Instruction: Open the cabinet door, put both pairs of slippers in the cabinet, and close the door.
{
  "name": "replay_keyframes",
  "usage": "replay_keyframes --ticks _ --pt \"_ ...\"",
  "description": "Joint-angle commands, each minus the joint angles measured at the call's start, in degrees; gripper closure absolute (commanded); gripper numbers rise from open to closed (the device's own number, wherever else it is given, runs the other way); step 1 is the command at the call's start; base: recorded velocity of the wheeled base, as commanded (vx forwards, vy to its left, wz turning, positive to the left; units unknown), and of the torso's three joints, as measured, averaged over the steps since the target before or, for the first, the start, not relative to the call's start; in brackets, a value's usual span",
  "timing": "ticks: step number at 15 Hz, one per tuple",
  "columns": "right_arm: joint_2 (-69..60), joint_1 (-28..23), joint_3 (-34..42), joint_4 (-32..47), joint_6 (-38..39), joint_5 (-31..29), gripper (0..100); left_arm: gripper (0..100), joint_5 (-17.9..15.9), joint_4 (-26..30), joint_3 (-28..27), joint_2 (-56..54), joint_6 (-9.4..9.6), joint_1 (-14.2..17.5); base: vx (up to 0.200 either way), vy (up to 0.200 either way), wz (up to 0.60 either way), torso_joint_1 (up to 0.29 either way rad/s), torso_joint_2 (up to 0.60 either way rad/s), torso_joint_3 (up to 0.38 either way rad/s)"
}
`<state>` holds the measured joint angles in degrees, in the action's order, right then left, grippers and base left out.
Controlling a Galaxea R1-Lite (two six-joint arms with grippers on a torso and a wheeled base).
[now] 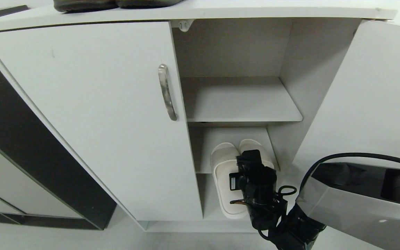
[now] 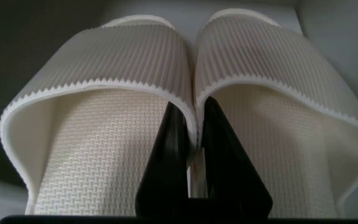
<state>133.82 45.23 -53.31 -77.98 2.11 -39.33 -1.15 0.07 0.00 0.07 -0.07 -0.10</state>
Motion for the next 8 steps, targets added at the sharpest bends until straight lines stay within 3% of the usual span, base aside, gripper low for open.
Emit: replay_keyframes --ticks 1,8 --pt "0.66 -0.31 0.14 -0.15 0.09 0.04 100 100 0.00 0.01 0.00 0.01 -0.01 0.01 0.000 0.000 0.00 0.000 0.00 0.000" --pt "4.26 -4.01 -7.42 3.36 0.26 0.57 100 100 0.00 0.01 0.00 0.10 -0.10 0.01 0.000 0.000 0.00 0.000 0.00 0.000"
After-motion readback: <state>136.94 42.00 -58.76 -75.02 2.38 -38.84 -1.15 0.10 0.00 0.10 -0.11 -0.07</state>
